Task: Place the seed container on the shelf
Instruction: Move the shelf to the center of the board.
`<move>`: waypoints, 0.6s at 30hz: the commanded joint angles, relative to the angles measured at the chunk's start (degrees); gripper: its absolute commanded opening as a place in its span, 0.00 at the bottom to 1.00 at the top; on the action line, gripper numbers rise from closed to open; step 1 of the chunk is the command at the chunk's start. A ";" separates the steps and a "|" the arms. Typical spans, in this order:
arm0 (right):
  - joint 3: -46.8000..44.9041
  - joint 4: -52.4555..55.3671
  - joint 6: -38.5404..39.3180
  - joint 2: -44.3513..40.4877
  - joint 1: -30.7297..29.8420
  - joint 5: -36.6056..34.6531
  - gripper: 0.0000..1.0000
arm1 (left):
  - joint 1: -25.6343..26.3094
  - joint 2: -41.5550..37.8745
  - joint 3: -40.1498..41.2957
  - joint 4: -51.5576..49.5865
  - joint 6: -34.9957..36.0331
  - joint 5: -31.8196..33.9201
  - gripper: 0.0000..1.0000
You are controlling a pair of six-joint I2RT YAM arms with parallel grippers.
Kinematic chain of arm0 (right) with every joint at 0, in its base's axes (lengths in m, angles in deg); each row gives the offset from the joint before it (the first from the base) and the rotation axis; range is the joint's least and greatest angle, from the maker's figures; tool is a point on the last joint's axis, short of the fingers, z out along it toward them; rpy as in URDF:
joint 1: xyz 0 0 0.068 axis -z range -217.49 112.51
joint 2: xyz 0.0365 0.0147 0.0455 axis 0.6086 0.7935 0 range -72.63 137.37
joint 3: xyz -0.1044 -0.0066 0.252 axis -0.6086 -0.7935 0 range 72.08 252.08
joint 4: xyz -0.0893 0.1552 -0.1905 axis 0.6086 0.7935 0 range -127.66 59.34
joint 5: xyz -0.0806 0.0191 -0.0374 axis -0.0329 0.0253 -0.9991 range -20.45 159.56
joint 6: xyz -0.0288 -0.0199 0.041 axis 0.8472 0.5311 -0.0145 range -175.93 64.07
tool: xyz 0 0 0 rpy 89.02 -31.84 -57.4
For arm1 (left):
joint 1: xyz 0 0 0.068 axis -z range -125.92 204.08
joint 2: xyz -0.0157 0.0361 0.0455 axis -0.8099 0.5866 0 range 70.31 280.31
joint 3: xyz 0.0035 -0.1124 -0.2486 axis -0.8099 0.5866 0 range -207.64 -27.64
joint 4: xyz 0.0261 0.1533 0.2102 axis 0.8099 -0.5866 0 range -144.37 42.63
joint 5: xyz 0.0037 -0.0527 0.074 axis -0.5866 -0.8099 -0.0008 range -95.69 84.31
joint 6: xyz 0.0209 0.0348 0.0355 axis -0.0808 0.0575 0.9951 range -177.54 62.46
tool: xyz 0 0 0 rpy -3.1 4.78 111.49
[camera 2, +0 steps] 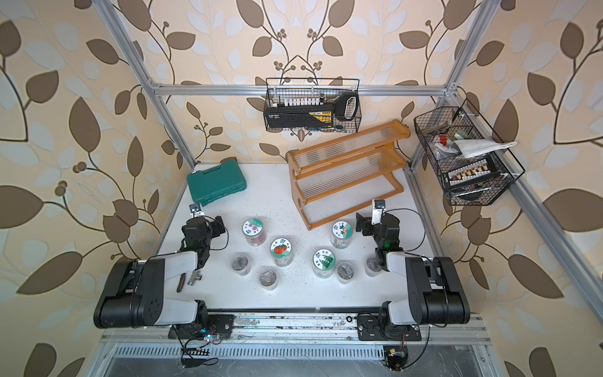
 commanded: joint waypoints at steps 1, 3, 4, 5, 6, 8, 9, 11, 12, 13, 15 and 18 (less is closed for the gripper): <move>5.02 11.45 -0.94 -5.87 -0.10 -1.11 0.99 | 1.99 -7.05 -6.81 -11.19 -2.34 3.59 0.98; 8.24 19.03 -3.63 -9.02 -0.09 -2.14 0.99 | 3.11 -9.80 -11.77 -20.01 -6.52 4.60 0.98; 10.57 23.90 -5.55 -10.43 -0.11 -2.65 0.99 | 3.84 -10.87 -15.03 -25.82 -9.76 5.82 0.98; 13.09 28.77 -7.86 -11.60 -0.11 -3.04 0.99 | 4.64 -11.56 -18.53 -31.60 -13.28 6.88 0.98; 15.35 32.72 -10.27 -12.37 -0.04 -3.26 0.99 | 5.33 -11.88 -21.51 -36.09 -15.25 6.86 0.98; 20.97 43.15 -15.55 -12.86 -0.10 -2.60 0.99 | 8.10 -11.92 -27.66 -43.61 -17.79 6.46 0.98; 23.59 47.32 -17.24 -12.47 -0.03 -1.29 0.99 | 10.02 -11.85 -29.93 -45.62 -17.86 6.10 0.98; 29.59 56.04 -18.91 -10.94 -0.09 3.98 0.99 | 14.70 -11.28 -35.02 -49.80 -18.41 4.59 0.98; 31.45 58.66 -19.58 -10.47 -0.09 6.75 0.99 | 16.37 -10.99 -37.26 -51.51 -18.94 3.25 0.98; 32.52 59.81 -20.96 -10.04 -0.31 9.64 0.99 | 18.29 -10.37 -39.90 -53.37 -19.74 1.09 0.98; 32.35 59.32 -23.97 -10.67 -1.07 14.33 0.99 | 20.95 -8.48 -45.44 -57.77 -23.25 -2.99 0.98; 29.79 55.27 -27.81 -13.78 -5.13 16.99 0.99 | 24.78 -4.09 -54.10 -63.52 -26.78 -9.28 0.98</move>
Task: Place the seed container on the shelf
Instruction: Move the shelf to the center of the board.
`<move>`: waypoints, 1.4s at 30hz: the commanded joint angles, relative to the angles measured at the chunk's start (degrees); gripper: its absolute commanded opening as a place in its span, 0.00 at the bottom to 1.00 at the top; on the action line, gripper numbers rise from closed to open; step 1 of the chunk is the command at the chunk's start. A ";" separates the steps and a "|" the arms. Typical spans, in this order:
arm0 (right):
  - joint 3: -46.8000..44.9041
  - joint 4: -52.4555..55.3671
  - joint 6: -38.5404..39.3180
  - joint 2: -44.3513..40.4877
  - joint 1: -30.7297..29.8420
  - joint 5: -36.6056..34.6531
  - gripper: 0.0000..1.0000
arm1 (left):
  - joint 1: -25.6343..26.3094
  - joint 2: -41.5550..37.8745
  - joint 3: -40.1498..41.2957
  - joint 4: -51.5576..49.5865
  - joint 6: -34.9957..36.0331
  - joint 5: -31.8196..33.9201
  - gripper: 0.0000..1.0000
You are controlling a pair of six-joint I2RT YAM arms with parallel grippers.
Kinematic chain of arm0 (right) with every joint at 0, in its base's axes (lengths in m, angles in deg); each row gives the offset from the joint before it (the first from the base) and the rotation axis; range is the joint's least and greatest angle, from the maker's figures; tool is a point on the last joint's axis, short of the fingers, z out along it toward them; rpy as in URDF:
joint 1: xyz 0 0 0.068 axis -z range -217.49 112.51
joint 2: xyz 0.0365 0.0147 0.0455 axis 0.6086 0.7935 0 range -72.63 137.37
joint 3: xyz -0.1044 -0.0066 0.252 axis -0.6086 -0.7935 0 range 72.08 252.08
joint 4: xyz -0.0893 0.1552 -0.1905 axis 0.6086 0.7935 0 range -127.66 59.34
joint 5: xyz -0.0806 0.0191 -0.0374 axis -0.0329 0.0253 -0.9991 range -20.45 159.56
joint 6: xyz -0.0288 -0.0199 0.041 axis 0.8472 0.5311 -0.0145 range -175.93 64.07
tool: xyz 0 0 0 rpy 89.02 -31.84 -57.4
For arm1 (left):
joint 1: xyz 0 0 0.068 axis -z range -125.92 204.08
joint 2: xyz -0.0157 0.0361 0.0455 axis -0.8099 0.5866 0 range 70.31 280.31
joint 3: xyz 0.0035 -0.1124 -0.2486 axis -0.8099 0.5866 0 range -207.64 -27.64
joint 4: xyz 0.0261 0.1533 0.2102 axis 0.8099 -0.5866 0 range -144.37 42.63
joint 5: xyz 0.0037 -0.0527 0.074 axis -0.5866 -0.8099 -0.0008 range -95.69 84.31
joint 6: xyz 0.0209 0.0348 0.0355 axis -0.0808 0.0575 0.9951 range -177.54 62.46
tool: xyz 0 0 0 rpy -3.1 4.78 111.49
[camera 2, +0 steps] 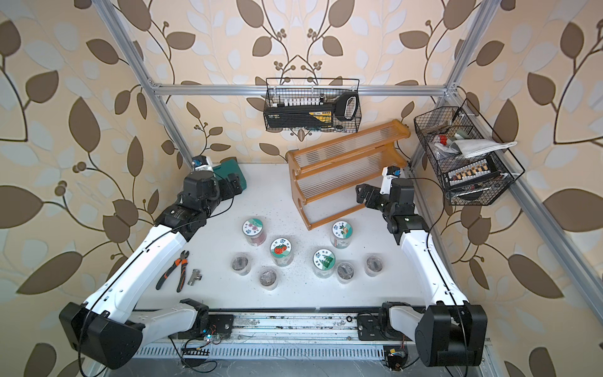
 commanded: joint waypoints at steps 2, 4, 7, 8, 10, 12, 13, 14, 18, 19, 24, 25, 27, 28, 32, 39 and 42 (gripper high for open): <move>-3.75 0.42 -7.21 -4.69 -7.02 4.62 0.99 | 5.85 6.17 -11.58 -11.91 -6.01 -8.39 0.98; -5.51 -1.90 -8.03 -6.76 -10.93 1.91 0.99 | 9.39 10.03 -17.33 -15.22 -6.18 -8.03 0.98; -7.26 -5.22 -8.51 -8.72 -16.88 -1.86 0.99 | 13.41 17.18 -25.83 -18.84 -5.63 -7.89 0.98; -7.67 -6.06 -8.23 -9.13 -19.07 -3.62 0.99 | 14.58 19.25 -28.46 -19.66 -5.45 -7.45 0.98; -8.55 -7.82 -7.73 -9.52 -22.57 -6.73 0.99 | 16.25 22.96 -33.11 -21.08 -5.11 -6.35 0.98; -9.54 -9.88 -7.32 -9.63 -25.24 -8.61 0.99 | 17.62 26.74 -38.17 -22.91 -4.89 -4.67 0.98; -10.27 -11.20 -7.07 -9.63 -26.46 -9.75 0.99 | 18.00 28.71 -40.65 -23.72 -4.59 -4.31 0.98; -11.17 -12.62 -6.72 -9.63 -27.70 -10.79 0.99 | 18.23 30.69 -43.49 -25.02 -4.56 -4.02 0.98; -13.11 -15.54 -4.98 -9.59 -30.65 -13.50 0.99 | 18.32 36.53 -51.90 -27.91 -4.74 -1.95 0.98; -13.45 -16.02 -4.29 -9.72 -31.07 -13.95 0.99 | 18.37 37.57 -53.06 -28.23 -4.57 -1.20 0.98; -14.97 -17.72 -2.88 -9.60 -31.51 -15.99 0.99 | 18.32 40.02 -54.63 -27.67 -3.79 2.82 0.98; -14.98 -17.75 -2.84 -9.65 -31.56 -16.00 0.99 | 18.32 40.45 -54.79 -27.51 -3.62 3.18 0.98; -14.98 -18.05 -2.49 -9.64 -31.57 -15.70 0.99 | 18.37 41.29 -55.31 -27.71 -3.33 3.97 0.98; -15.11 -18.19 -2.49 -9.63 -31.52 -15.80 0.99 | 18.32 41.71 -55.74 -28.01 -3.26 4.24 0.98; -15.07 -18.29 -2.46 -9.46 -31.50 -16.14 0.99 | 18.32 43.21 -56.89 -28.49 -2.80 5.94 0.98; -15.00 -18.20 -2.43 -9.26 -31.48 -15.96 0.99 | 18.15 44.68 -58.42 -30.51 -2.96 8.68 0.93; -14.91 -18.19 -2.42 -9.12 -31.51 -15.87 0.99 | 17.91 44.49 -58.20 -30.70 -3.06 9.44 0.84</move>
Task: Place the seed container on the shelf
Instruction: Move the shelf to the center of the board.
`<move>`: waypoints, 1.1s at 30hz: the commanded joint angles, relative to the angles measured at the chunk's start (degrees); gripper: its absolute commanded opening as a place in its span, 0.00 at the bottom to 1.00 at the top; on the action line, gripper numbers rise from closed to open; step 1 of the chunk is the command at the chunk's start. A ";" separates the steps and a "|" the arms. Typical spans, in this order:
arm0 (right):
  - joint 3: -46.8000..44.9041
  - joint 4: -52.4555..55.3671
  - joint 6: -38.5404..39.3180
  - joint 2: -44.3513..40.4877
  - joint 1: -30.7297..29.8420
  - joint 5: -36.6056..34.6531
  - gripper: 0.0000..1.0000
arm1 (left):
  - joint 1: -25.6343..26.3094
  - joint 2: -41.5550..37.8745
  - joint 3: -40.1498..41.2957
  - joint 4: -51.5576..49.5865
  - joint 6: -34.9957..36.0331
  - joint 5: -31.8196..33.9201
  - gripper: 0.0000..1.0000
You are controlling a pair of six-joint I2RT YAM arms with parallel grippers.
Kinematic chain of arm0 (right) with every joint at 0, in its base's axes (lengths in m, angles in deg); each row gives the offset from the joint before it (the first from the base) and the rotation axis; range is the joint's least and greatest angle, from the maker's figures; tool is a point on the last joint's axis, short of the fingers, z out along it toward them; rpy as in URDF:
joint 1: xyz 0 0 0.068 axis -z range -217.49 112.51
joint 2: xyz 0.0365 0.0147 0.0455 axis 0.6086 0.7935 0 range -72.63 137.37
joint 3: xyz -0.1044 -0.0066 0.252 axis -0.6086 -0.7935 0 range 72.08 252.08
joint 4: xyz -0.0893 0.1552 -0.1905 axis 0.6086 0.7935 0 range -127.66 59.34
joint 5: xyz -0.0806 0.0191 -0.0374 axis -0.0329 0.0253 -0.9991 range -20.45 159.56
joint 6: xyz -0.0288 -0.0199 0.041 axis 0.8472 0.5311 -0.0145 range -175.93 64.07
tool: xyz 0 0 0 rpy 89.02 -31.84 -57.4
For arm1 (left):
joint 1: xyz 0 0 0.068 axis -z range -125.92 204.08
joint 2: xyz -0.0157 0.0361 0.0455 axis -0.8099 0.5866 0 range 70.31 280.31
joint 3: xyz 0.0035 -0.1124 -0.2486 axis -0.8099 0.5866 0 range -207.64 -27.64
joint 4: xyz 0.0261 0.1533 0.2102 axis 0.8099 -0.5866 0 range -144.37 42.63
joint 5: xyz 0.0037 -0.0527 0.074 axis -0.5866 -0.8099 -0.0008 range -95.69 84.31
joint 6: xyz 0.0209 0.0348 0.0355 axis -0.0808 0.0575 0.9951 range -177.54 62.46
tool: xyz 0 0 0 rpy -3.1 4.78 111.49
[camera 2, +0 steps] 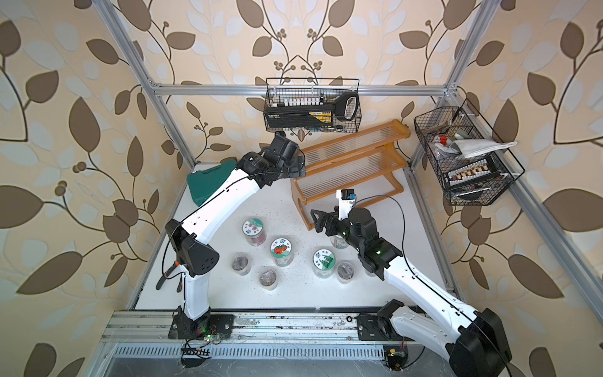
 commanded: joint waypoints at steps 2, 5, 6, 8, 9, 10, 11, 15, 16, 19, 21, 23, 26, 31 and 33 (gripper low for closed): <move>-0.51 -0.88 0.78 0.31 -0.24 -0.66 0.99 | -0.93 -0.50 -1.63 -2.40 0.65 3.47 0.78; -0.33 -0.66 0.79 0.54 -0.25 -0.66 0.99 | -1.37 -0.81 -1.07 -2.31 0.50 3.69 0.67; -0.33 -0.69 0.79 0.58 -0.23 -0.74 0.99 | -1.54 -1.07 -0.81 -2.17 0.54 3.71 0.65; -0.33 -0.60 0.79 0.58 -0.25 -0.74 0.99 | -1.92 -1.50 -0.18 -1.88 0.56 3.87 0.56; -0.33 -0.62 0.79 0.58 -0.23 -0.83 0.99 | -2.24 -1.72 0.10 -1.71 0.59 3.87 0.52; -0.33 -0.61 0.79 0.50 -0.24 -0.83 0.99 | -2.58 -1.89 0.29 -1.76 0.47 3.83 0.50; -0.33 -0.59 0.79 0.49 -0.24 -0.83 0.99 | -2.85 -1.99 0.38 -1.82 0.39 3.86 0.47; -0.50 -0.59 0.70 0.32 -0.25 -1.07 0.99 | -4.33 -2.82 1.30 -1.89 0.54 3.69 0.38; -0.50 -0.64 0.71 0.23 -0.23 -1.09 0.99 | -4.78 -3.09 1.67 -1.87 0.55 3.63 0.34; -0.68 -0.61 0.62 0.05 -0.27 -1.18 0.99 | -6.36 -4.13 3.07 -1.60 0.59 2.92 0.28; -0.77 -0.70 0.62 -0.11 -0.30 -1.27 0.99 | -7.29 -4.97 4.30 -1.10 0.92 2.49 0.26; -0.86 -0.78 0.53 -0.19 -0.23 -1.36 0.99 | -8.32 -5.90 5.61 -0.52 1.37 2.22 0.25; -0.94 -0.78 0.53 -0.28 -0.23 -1.36 0.99 | -9.87 -7.45 7.84 0.65 2.77 1.45 0.24; -1.21 -0.87 0.40 -0.62 -0.30 -1.54 0.99 | -13.29 -9.40 9.88 2.03 5.73 -1.18 0.19; -1.37 -0.93 0.36 -0.73 -0.24 -1.67 0.99 | -14.36 -10.20 12.34 2.82 7.13 -1.91 0.18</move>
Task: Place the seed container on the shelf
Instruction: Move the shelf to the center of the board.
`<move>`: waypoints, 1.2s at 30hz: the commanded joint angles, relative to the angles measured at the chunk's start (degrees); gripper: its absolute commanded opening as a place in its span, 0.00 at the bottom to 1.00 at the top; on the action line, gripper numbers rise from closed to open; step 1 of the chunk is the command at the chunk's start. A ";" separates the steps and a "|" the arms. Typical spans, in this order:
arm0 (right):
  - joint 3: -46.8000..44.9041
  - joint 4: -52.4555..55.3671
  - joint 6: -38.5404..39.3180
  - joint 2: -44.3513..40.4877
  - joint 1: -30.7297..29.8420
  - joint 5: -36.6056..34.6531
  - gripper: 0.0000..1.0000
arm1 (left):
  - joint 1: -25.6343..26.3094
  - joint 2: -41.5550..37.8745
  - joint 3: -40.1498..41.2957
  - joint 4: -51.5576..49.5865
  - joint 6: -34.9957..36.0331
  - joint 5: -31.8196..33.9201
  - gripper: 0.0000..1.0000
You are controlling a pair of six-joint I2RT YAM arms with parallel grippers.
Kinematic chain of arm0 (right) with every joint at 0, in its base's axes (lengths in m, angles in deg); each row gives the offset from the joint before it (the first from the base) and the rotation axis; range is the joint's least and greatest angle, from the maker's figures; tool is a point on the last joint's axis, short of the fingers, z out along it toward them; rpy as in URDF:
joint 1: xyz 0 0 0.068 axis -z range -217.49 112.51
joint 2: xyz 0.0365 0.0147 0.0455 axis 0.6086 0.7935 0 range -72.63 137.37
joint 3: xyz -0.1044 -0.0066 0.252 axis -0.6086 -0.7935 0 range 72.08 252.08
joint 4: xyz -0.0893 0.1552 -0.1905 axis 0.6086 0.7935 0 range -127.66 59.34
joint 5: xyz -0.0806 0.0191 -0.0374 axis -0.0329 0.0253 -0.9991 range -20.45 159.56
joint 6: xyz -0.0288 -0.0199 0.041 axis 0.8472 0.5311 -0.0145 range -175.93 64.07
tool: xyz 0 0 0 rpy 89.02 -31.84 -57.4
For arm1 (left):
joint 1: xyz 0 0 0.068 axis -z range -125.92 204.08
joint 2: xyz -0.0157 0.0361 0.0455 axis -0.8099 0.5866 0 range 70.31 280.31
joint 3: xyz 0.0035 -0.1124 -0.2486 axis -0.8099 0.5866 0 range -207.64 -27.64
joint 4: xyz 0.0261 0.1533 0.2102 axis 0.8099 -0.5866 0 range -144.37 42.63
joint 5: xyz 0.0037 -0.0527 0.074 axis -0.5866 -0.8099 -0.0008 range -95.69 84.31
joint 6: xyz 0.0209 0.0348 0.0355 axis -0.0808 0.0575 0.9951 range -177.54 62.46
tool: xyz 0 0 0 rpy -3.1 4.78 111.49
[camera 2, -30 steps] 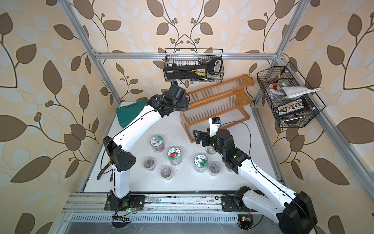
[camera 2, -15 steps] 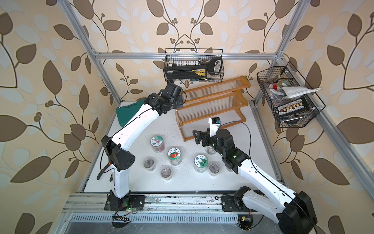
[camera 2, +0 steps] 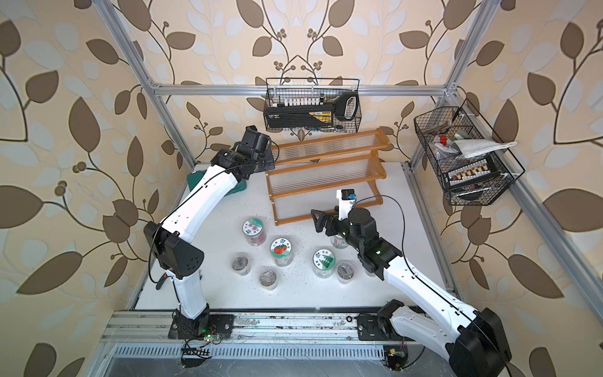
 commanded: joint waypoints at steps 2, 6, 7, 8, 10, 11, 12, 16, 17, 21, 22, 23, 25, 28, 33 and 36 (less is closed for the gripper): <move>-1.14 -0.90 0.43 -0.82 -0.25 -1.18 0.99 | -3.14 -3.71 3.20 -0.68 5.07 -1.89 0.17; -1.14 -0.97 0.45 -0.88 -0.23 -1.14 0.99 | -5.99 -5.16 5.91 0.91 6.95 -5.35 0.17; -1.14 -0.96 0.45 -0.87 -0.22 -1.14 0.99 | -6.91 -5.56 6.68 1.62 7.36 -6.35 0.17; -1.14 -0.98 0.38 -0.91 -0.23 -1.14 0.99 | -7.53 -5.99 7.45 2.31 7.79 -7.16 0.17; -1.23 -0.98 0.46 -0.91 -0.29 -1.06 0.99 | -8.72 -6.87 8.83 3.65 8.68 -8.24 0.17; -1.23 -1.03 0.42 -1.00 -0.23 -1.05 0.99 | -9.15 -7.24 9.32 4.26 9.20 -8.78 0.17; -1.23 -1.02 0.44 -0.98 -0.22 -1.05 0.99 | -9.72 -7.53 9.68 4.80 9.68 -9.50 0.17; -1.32 -1.03 0.46 -1.04 -0.27 -1.07 0.99 | -11.25 -8.04 10.22 5.85 11.32 -11.04 0.15; -1.32 -1.13 0.46 -1.08 -0.28 -1.05 0.99 | -11.59 -8.08 10.35 6.21 11.55 -11.51 0.14; -1.49 -1.25 0.38 -1.15 -0.25 -1.14 0.99 | -12.49 -8.41 11.69 8.34 12.85 -13.55 0.13; -1.41 -1.25 0.38 -1.13 -0.23 -1.14 0.99 | -12.67 -8.56 12.04 8.92 13.21 -13.90 0.13; -1.41 -1.25 0.36 -1.09 -0.25 -1.14 0.99 | -12.71 -8.60 12.28 9.32 13.63 -14.14 0.13; -1.32 -1.17 0.37 -1.09 -0.27 -1.14 0.99 | -12.93 -8.59 12.76 9.69 14.45 -14.26 0.13; -1.43 -1.24 0.37 -1.17 -0.27 -1.14 0.99 | -13.41 -8.38 12.76 9.62 14.66 -14.15 0.13; -1.40 -1.23 0.35 -1.09 -0.27 -1.05 0.99 | -13.50 -8.38 12.93 10.12 14.89 -14.19 0.13; -1.41 -1.20 0.43 -1.16 -0.23 -1.06 0.99 | -13.50 -8.19 12.78 10.58 14.98 -14.24 0.12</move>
